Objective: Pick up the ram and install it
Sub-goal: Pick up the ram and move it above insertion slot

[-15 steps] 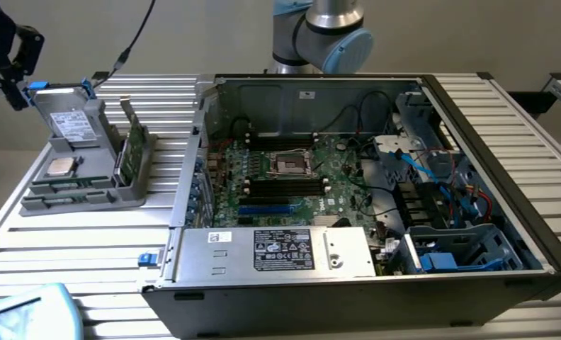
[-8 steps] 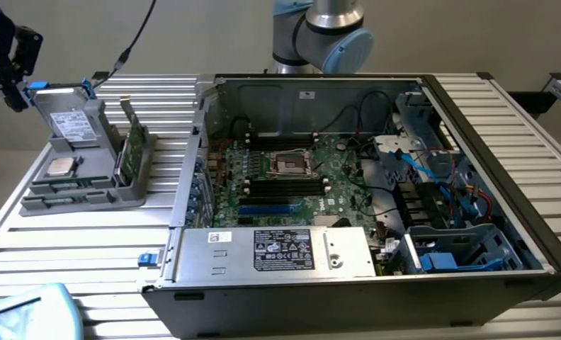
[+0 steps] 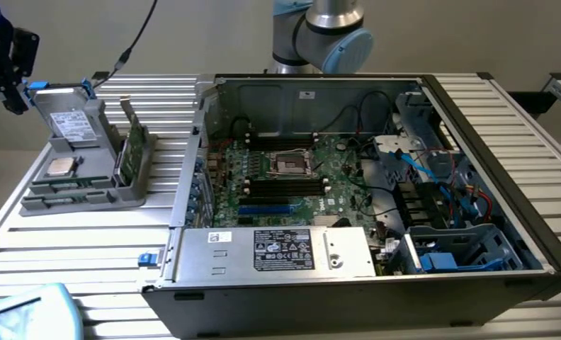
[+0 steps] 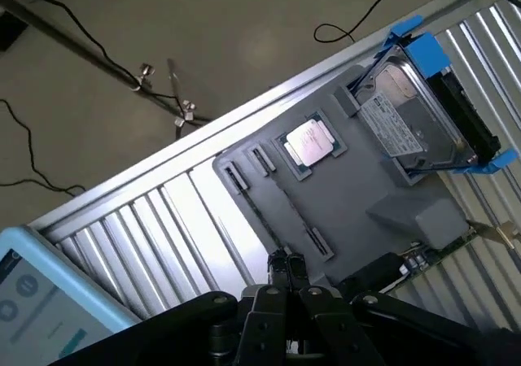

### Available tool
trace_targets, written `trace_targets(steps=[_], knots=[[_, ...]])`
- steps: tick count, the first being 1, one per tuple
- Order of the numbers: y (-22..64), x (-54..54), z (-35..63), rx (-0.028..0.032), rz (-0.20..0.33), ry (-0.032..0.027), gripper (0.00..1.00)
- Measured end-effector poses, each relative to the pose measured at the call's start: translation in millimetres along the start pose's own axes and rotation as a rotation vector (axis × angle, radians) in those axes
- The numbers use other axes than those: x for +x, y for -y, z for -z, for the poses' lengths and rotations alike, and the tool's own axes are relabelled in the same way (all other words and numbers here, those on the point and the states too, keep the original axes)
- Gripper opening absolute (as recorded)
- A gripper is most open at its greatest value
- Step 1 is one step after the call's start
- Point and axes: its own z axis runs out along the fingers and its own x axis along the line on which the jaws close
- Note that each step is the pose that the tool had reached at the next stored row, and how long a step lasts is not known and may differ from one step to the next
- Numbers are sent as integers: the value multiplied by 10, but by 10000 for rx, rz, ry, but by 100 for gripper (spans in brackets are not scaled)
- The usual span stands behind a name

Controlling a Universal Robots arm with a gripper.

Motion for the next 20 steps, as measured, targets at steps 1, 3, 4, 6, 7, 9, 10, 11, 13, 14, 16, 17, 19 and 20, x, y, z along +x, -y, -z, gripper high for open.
trace_targets(steps=[1,3,4,6,7,9,10,11,13,14,16,17,19,20], knots=[[1,0,-4,5,170,-18,11],[1,-1,-13,15,537,-56,11],[2,-1,-18,20,715,-76,11],[3,-1,-30,31,1085,-114,11],[4,-1,-36,37,1263,-132,11],[5,-2,-48,46,1620,-170,11],[6,-2,-55,53,1816,-190,11],[6,-2,-60,58,1994,-208,11],[8,-2,-72,68,2353,-245,11],[9,-2,-78,74,2530,-263,11],[10,-3,-89,84,2888,-301,11],[10,-3,-94,90,3078,-320,11],[11,-3,-102,102,3430,-356,11],[11,-3,-106,108,3615,-375,11]])
